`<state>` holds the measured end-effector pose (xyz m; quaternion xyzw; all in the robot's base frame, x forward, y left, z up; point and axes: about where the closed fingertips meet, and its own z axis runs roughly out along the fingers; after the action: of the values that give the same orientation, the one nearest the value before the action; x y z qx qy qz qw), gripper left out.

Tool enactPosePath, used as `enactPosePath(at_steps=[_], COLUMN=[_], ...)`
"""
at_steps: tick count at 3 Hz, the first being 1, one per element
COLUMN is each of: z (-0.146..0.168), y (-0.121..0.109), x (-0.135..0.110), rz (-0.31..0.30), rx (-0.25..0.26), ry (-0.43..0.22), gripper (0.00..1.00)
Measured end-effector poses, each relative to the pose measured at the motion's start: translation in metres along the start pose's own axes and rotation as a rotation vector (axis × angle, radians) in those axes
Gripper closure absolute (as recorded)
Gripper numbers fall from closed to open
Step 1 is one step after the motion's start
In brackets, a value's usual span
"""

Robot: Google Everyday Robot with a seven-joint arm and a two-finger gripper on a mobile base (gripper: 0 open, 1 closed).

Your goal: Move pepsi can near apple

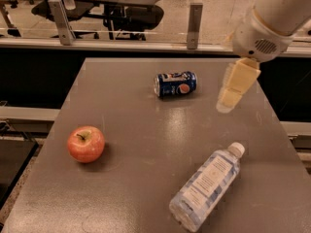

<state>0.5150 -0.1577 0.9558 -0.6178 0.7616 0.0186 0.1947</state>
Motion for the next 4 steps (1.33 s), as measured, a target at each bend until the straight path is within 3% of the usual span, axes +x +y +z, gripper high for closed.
enactPosePath(at_steps=[2, 4], z=[0.063, 0.114], y=[-0.038, -0.062], x=[-0.044, -0.062], rz=[-0.06, -0.182], rx=[-0.029, -0.07], ry=[-0.011, 0.008], gripper=[0.0, 0.0])
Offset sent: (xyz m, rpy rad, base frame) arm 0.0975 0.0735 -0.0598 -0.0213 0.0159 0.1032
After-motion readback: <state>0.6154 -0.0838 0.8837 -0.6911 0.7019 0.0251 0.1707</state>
